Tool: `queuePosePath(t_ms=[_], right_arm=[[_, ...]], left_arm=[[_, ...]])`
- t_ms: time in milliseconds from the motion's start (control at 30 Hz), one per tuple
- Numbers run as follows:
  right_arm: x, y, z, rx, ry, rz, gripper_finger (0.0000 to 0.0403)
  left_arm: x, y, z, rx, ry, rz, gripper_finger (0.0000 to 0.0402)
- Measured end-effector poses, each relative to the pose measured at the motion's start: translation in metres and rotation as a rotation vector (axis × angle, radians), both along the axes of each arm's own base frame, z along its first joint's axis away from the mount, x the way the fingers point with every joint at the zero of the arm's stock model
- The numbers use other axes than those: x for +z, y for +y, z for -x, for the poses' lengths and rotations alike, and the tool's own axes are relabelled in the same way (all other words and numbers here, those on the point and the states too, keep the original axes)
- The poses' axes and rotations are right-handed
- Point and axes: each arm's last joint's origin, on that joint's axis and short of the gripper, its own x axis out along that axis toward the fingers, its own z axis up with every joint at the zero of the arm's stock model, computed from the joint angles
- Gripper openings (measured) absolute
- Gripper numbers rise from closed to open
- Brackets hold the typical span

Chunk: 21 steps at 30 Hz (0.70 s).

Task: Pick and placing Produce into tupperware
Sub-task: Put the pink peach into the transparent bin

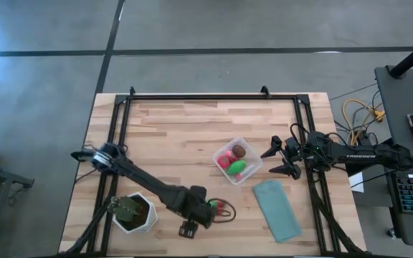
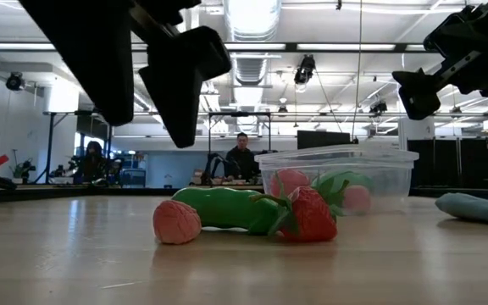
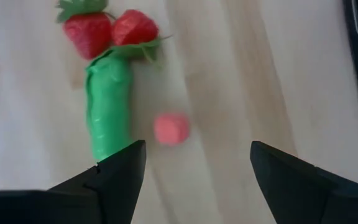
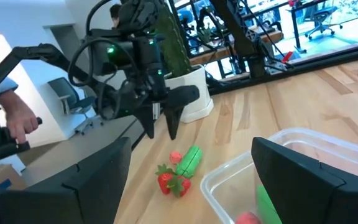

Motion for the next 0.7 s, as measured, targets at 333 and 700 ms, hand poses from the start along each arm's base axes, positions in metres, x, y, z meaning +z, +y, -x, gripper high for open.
queuePosePath(t_ms=[333,700], right_arm=[[0.000,0.000,0.000,0.000,0.002,0.000,0.0325],[0.000,0.000,0.000,0.000,0.002,0.000,0.0325]], left_arm=[[-0.020,-0.009,-0.007,0.094,-0.029,-0.063,0.0217],[-0.040,-0.013,-0.011,0.087,-0.007,-0.069,0.0212]])
